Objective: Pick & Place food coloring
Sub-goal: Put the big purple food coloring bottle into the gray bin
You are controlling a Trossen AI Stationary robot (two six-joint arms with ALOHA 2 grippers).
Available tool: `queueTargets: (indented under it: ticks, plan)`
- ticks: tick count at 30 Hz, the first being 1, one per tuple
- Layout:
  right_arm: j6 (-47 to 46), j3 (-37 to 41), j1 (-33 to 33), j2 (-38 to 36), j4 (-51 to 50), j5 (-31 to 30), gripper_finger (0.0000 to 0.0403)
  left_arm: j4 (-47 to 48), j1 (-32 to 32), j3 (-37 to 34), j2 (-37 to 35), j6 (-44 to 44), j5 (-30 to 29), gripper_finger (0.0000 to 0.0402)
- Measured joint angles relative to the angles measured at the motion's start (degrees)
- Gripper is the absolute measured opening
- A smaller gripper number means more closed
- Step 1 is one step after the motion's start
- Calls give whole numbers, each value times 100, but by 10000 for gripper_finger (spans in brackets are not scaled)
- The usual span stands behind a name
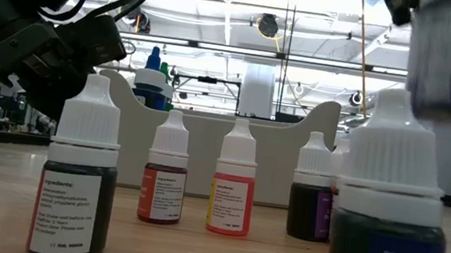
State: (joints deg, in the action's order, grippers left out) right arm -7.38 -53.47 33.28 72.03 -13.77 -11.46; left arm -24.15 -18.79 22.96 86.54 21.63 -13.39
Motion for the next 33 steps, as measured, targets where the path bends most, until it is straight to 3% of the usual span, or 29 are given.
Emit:
queueTargets:
  ticks: [7,12,24,33]
  plan:
    - [169,-1387,-575,688,-288,-645,108,-3,0,-2,0,0,-13,6]
    - [234,-1873,-1216,1482,-262,-494,108,-3,0,0,0,9,-11,6]
    - [125,-1928,-2239,2804,724,448,108,24,0,-2,1,-98,-13,6]
    - [223,-1934,-2422,3301,1103,428,108,36,0,-2,1,-96,-13,6]
